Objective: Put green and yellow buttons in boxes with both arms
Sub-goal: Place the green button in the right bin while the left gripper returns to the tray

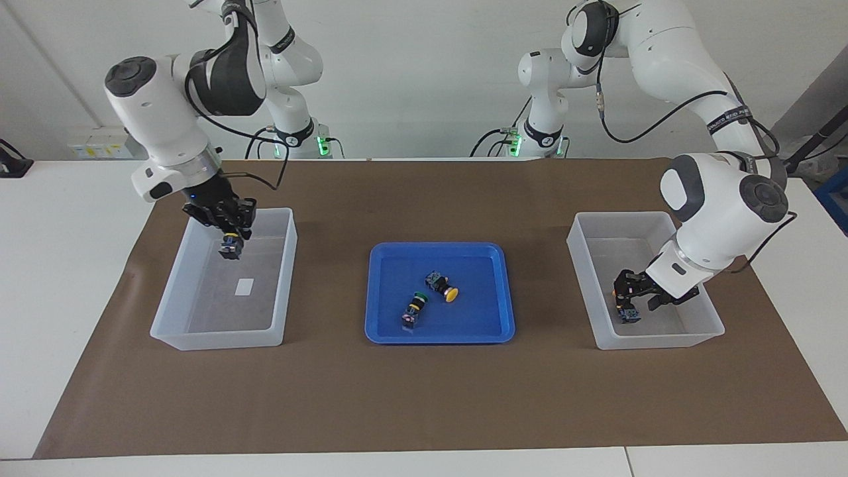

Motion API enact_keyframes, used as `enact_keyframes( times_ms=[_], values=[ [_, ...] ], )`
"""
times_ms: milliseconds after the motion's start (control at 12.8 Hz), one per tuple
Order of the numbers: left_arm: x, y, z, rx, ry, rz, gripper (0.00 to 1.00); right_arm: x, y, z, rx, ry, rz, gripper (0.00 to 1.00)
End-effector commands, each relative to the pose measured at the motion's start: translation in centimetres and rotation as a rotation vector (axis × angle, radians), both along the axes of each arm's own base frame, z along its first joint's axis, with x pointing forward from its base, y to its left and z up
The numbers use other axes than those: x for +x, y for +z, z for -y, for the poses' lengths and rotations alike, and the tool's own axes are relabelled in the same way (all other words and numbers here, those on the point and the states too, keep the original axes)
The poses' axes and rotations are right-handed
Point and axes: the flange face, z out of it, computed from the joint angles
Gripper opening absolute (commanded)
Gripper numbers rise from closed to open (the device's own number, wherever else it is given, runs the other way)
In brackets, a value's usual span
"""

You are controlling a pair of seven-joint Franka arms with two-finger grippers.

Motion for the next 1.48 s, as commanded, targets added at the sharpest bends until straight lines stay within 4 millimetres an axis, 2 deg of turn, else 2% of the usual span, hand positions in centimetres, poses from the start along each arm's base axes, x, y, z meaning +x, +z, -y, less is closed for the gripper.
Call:
enact_keyframes(
  times_ms=[0,78,156,390,468,546,702,780,858,936,1247,1403],
  values=[
    [-0.2,1.2,4.3,0.029,0.051,-0.026,0.69,0.4,-5.3,1.3,-0.016,0.008,-0.012,0.0],
    [-0.3,1.3,4.9,0.026,0.07,-0.029,0.69,0.3,-7.5,1.4,-0.02,0.002,-0.002,0.0],
    [-0.6,1.6,6.7,0.029,0.096,-0.027,0.68,-0.1,-9.2,1.4,-0.025,-0.003,0.012,0.0],
    [-2.1,2.0,13.8,0.036,0.191,-0.021,0.67,-0.1,-12.6,1.5,-0.029,-0.006,-0.002,0.04],
    [-2.9,1.8,16.4,0.039,0.232,-0.026,0.67,0.1,-13.4,1.6,-0.03,-0.012,0.004,0.12],
    [-3.8,1.7,19.1,0.044,0.294,-0.027,0.65,0.1,-14.0,1.6,-0.032,-0.012,0.004,0.26],
    [-5.8,1.7,23.5,0.07,0.417,-0.01,0.65,0.1,-14.0,1.6,-0.032,-0.019,0.005,0.95],
    [-6.8,1.4,25.1,0.067,0.475,-0.007,0.65,0.2,-13.9,1.7,-0.032,-0.016,0.007,1.0],
    [-7.6,0.7,26.4,0.067,0.527,-0.008,0.65,0.4,-13.5,1.8,-0.033,-0.016,0.014,1.0],
    [-8.2,-0.1,27.5,0.067,0.571,-0.009,0.65,0.6,-12.3,1.6,-0.032,-0.013,0.028,1.0],
    [-10.9,-3.9,30.9,0.043,0.718,0.006,0.66,1.6,-4.2,0.8,-0.028,0.003,0.096,1.0],
    [-12.3,-5.4,32.5,0.026,0.773,0.015,0.66,1.8,0.9,0.8,-0.024,0.01,0.091,1.0]
  ],
)
